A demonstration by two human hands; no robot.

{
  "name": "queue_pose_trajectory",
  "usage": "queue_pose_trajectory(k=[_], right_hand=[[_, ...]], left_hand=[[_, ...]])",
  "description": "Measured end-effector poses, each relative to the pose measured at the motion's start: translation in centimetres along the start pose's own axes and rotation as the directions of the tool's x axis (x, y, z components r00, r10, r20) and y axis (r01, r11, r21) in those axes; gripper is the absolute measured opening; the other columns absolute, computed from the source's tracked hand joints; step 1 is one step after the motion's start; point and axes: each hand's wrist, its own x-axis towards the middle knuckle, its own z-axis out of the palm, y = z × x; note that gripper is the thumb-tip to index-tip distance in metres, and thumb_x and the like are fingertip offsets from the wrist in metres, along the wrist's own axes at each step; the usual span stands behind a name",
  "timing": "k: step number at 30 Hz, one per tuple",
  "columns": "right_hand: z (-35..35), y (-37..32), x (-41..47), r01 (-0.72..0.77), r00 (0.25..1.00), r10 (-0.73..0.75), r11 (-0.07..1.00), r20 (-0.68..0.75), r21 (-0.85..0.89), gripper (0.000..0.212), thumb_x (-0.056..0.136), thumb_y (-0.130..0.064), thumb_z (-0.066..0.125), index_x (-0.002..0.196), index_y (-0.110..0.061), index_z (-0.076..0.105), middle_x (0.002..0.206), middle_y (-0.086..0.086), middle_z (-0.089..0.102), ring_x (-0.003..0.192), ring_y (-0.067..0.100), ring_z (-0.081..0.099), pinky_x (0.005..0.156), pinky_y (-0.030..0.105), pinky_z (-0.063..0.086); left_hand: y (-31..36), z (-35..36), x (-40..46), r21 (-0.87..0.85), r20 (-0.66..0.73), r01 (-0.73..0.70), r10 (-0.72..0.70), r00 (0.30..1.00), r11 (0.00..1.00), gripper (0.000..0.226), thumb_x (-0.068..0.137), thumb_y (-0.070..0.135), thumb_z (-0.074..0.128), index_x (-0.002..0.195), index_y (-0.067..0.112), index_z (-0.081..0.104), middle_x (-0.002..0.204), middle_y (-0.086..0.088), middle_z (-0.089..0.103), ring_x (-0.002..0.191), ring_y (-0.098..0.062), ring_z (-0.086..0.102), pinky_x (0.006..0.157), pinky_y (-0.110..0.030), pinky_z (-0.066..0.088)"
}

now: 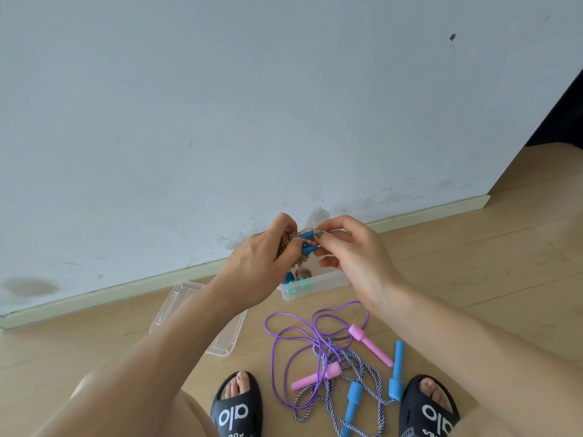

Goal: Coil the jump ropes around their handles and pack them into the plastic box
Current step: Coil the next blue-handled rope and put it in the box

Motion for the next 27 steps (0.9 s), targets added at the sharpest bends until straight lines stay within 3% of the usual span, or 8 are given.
queue_pose_trajectory(k=[5, 8, 12, 15, 22, 27], right_hand=[[0.1, -0.1, -0.3, 0.187, 0.982, -0.187, 0.963, 0.018, -0.194, 0.008, 0.095, -0.006, 0.056, 0.093, -0.008, 0.064, 0.082, 0.004, 0.074, 0.072, 0.010, 0.068, 0.067, 0.029, 0.058], [0.0, -0.4, -0.4, 0.181, 0.984, -0.175, 0.959, 0.043, -0.218, 0.002, 0.091, -0.013, 0.063, 0.090, -0.012, 0.064, 0.084, 0.001, 0.074, 0.073, 0.013, 0.069, 0.069, 0.032, 0.058], [0.3, -0.3, -0.8, 0.244, 0.970, -0.230, 0.928, 0.081, -0.282, 0.012, 0.084, -0.009, 0.072, 0.093, -0.014, 0.064, 0.090, -0.004, 0.074, 0.084, 0.004, 0.070, 0.071, 0.015, 0.054], [0.2, -0.1, -0.5, 0.255, 0.967, -0.248, 0.922, 0.064, -0.291, 0.011, 0.086, -0.009, 0.071, 0.093, -0.013, 0.064, 0.090, -0.003, 0.075, 0.082, 0.005, 0.071, 0.072, 0.015, 0.053], [0.0, 0.1, 0.0, 0.238, 0.970, -0.243, 0.933, 0.014, -0.268, 0.003, 0.091, -0.013, 0.067, 0.094, -0.013, 0.067, 0.086, 0.000, 0.075, 0.079, 0.014, 0.072, 0.075, 0.031, 0.059], [0.5, 0.0, 0.0, 0.116, 0.992, -0.121, 0.988, -0.045, -0.099, 0.007, 0.091, -0.014, 0.068, 0.094, -0.008, 0.070, 0.088, 0.007, 0.076, 0.079, 0.017, 0.074, 0.082, 0.045, 0.060]], left_hand=[[0.5, 0.1, 0.0, 0.007, -0.023, 0.012, -0.012, 1.000, 1.000, 0.015, 0.097, 0.041, 0.034, 0.099, 0.028, 0.042, 0.059, 0.001, 0.059, 0.066, -0.023, 0.059, 0.063, -0.046, 0.050], [0.5, 0.0, 0.0, 0.001, -0.035, 0.028, -0.028, 0.999, 1.000, 0.014, 0.098, 0.040, 0.036, 0.098, 0.028, 0.042, 0.057, 0.001, 0.058, 0.066, -0.022, 0.059, 0.062, -0.044, 0.049], [0.5, 0.0, 0.1, -0.020, -0.051, 0.036, -0.037, 0.998, 0.999, 0.013, 0.099, 0.039, 0.038, 0.096, 0.028, 0.043, 0.057, 0.003, 0.059, 0.063, -0.021, 0.060, 0.063, -0.045, 0.051], [0.6, -0.1, 0.1, -0.061, -0.039, 0.046, -0.048, 0.998, 0.997, 0.014, 0.100, 0.039, 0.037, 0.095, 0.027, 0.043, 0.066, 0.001, 0.062, 0.061, -0.021, 0.062, 0.066, -0.048, 0.051], [1.1, 0.0, 0.1, -0.127, -0.039, 0.064, -0.069, 0.997, 0.990, 0.014, 0.101, 0.037, 0.037, 0.095, 0.026, 0.042, 0.073, -0.002, 0.064, 0.057, -0.020, 0.064, 0.067, -0.048, 0.052], [1.4, 0.4, 0.0, -0.122, -0.074, 0.057, -0.066, 0.995, 0.991, 0.016, 0.100, 0.040, 0.036, 0.094, 0.027, 0.041, 0.068, -0.004, 0.063, 0.063, -0.025, 0.062, 0.067, -0.050, 0.051]])
